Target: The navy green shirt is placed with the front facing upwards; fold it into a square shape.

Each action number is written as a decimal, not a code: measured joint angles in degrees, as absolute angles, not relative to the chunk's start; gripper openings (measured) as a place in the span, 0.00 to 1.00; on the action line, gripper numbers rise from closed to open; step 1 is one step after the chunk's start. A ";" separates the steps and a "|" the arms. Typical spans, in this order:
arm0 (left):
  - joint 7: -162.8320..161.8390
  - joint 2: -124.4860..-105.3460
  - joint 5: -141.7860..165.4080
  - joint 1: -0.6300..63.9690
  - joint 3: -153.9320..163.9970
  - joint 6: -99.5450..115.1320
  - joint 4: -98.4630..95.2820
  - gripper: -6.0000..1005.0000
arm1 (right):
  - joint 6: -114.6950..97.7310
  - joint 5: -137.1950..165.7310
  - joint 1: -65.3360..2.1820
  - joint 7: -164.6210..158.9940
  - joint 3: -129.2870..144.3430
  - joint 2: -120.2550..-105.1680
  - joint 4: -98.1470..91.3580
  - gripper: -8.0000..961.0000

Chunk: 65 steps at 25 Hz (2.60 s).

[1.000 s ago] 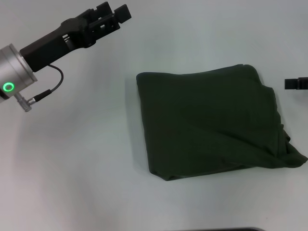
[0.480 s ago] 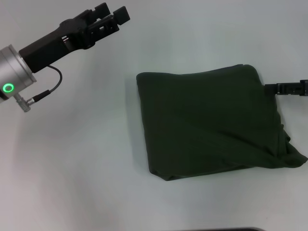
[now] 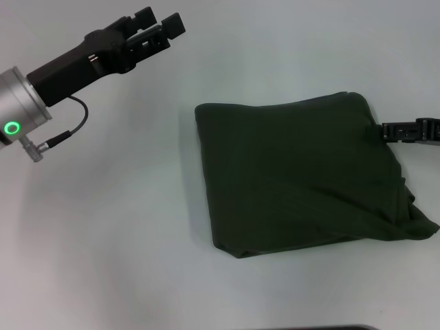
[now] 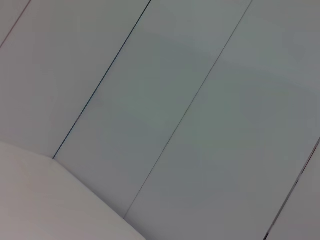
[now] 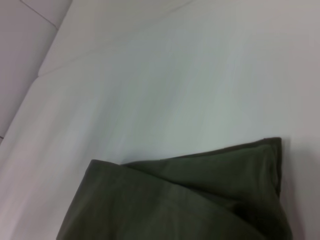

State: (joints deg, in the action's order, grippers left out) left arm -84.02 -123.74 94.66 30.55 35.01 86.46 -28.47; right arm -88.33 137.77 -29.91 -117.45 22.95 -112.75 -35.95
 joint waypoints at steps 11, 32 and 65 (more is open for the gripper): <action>-84.01 -123.79 94.68 30.15 35.14 86.61 -28.38 0.90 | -87.88 137.60 -27.46 -118.14 22.25 -111.39 -36.38 0.76; -83.83 -123.77 94.65 30.45 35.24 85.94 -28.10 0.90 | -90.96 137.00 -30.80 -118.32 22.64 -113.19 -35.85 0.76; -83.31 -123.85 94.62 30.35 35.33 85.84 -27.95 0.90 | -88.88 138.40 -30.66 -119.88 22.95 -112.22 -35.87 0.76</action>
